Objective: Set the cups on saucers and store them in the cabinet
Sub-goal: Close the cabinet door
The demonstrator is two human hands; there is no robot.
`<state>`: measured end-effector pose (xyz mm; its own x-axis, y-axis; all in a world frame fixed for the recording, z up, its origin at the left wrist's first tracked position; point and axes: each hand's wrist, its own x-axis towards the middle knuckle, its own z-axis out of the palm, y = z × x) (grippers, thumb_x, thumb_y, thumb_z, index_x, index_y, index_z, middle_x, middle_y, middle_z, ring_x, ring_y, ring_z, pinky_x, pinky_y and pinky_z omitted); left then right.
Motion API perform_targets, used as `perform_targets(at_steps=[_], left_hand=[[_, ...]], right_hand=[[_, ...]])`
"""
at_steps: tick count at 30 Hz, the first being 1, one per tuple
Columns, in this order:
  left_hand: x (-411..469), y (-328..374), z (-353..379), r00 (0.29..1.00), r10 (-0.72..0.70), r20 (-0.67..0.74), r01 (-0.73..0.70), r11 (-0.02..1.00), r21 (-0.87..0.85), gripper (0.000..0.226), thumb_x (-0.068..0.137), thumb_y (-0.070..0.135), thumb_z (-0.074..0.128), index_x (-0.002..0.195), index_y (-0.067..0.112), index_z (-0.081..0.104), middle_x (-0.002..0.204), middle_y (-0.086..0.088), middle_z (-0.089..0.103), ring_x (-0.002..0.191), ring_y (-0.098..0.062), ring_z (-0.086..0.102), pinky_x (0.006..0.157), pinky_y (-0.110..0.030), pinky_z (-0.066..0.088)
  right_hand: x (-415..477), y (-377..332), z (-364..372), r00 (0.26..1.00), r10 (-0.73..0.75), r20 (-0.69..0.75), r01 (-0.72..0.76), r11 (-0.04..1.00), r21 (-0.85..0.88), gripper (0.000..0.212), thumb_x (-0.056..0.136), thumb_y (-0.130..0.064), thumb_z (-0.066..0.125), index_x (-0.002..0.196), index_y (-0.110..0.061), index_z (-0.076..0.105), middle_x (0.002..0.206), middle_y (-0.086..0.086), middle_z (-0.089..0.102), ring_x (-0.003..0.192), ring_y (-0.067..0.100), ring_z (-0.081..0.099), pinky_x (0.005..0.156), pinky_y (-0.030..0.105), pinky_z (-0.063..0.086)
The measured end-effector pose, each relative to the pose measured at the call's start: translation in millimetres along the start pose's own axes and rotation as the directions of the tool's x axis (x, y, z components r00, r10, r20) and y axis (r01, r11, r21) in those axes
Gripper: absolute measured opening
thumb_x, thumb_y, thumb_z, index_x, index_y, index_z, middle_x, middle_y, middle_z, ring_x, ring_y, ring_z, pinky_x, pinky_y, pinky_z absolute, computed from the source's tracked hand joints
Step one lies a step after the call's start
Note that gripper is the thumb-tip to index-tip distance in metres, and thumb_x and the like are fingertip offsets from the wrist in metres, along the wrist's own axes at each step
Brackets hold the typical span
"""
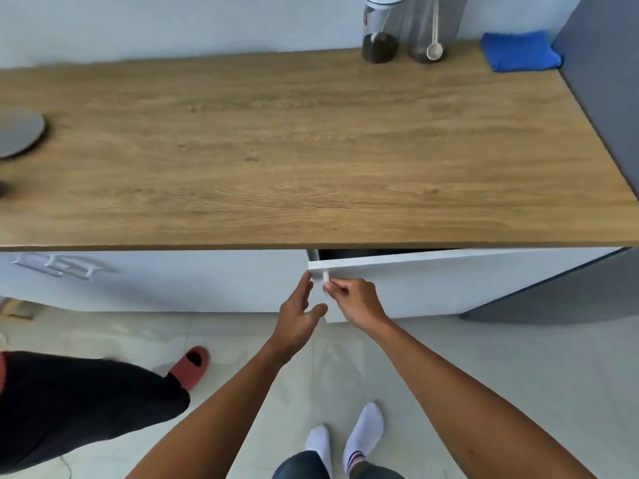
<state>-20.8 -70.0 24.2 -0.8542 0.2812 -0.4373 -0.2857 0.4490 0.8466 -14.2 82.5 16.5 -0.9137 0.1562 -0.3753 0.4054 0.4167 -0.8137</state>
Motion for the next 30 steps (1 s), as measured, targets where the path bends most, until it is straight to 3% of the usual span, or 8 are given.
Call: perform_targets(at_steps=[4,7,11,18,21,25,30], left_hand=[[17.5,8.8,2.7,0.998,-0.031,-0.058,0.028,0.998,-0.053,0.075,0.091,0.012,0.059,0.156,0.027,0.025,0.158,0.006,0.036,0.143,-0.007,0.036,0.116,-0.029,0.031],[25.3,14.8,3.1,0.996,-0.042,-0.075,0.036,0.996,-0.081,0.075,0.091,0.011,0.06,0.156,0.027,0.025,0.157,0.008,0.037,0.142,-0.005,0.036,0.115,-0.027,0.032],[33.0,17.8,3.5,0.996,-0.061,-0.068,0.052,0.991,-0.125,0.074,0.093,0.012,0.059,0.156,0.027,0.024,0.159,0.006,0.033,0.143,-0.005,0.035,0.118,-0.035,0.032],[37.2,19.7,-1.3,0.999,-0.051,-0.001,0.05,0.995,-0.089,0.07,0.094,0.014,0.058,0.155,0.031,0.028,0.159,0.016,0.031,0.142,-0.004,0.035,0.119,-0.033,0.03],[38.5,20.8,-3.2,0.998,-0.056,0.017,0.057,0.995,-0.077,0.069,0.094,0.013,0.057,0.154,0.031,0.029,0.158,0.019,0.031,0.143,-0.001,0.033,0.118,-0.033,0.031],[31.3,23.0,-4.3,0.997,-0.065,0.029,0.066,0.996,-0.061,0.066,0.094,0.018,0.058,0.154,0.029,0.032,0.157,0.014,0.034,0.135,0.001,0.041,0.108,-0.027,0.036],[-0.5,35.5,6.7,0.996,0.087,0.034,-0.089,0.993,0.074,0.054,0.082,0.039,0.058,0.135,0.041,0.044,0.139,0.016,0.052,0.125,0.0,0.05,0.095,-0.018,0.044]], right_hand=[[20.6,-1.4,-4.0,1.0,0.005,0.004,-0.005,1.0,0.01,0.029,0.099,-0.038,0.057,0.103,-0.018,0.077,0.078,0.005,0.075,0.07,0.019,0.065,0.067,0.029,0.045],[28.9,-4.7,-6.4,1.0,0.029,0.003,-0.029,0.998,0.047,0.029,0.097,-0.039,0.059,0.104,-0.017,0.077,0.088,0.009,0.077,0.084,0.023,0.071,0.075,0.033,0.052],[36.3,-5.5,-5.5,0.999,0.036,-0.009,-0.035,0.997,0.067,0.029,0.097,-0.038,0.061,0.107,-0.017,0.077,0.093,0.007,0.078,0.089,0.022,0.072,0.082,0.036,0.053],[41.3,-9.9,-6.1,0.998,0.051,-0.03,-0.047,0.993,0.105,0.028,0.095,-0.039,0.063,0.111,-0.021,0.076,0.096,0.001,0.078,0.091,0.018,0.072,0.089,0.039,0.055],[39.4,-11.5,-7.4,0.998,0.054,-0.035,-0.05,0.994,0.099,0.03,0.095,-0.039,0.063,0.115,-0.02,0.075,0.107,0.002,0.077,0.103,0.018,0.07,0.095,0.037,0.053],[28.9,-12.2,-14.5,0.998,0.043,0.041,-0.047,0.994,0.096,0.043,0.097,-0.044,0.059,0.134,-0.023,0.063,0.132,-0.003,0.066,0.124,0.013,0.06,0.102,0.027,0.046],[-14.7,-0.1,-53.2,0.998,-0.049,-0.026,0.048,0.998,-0.029,0.051,0.097,-0.048,0.055,0.141,-0.022,0.055,0.143,-0.006,0.057,0.132,0.006,0.051,0.109,0.027,0.042]])
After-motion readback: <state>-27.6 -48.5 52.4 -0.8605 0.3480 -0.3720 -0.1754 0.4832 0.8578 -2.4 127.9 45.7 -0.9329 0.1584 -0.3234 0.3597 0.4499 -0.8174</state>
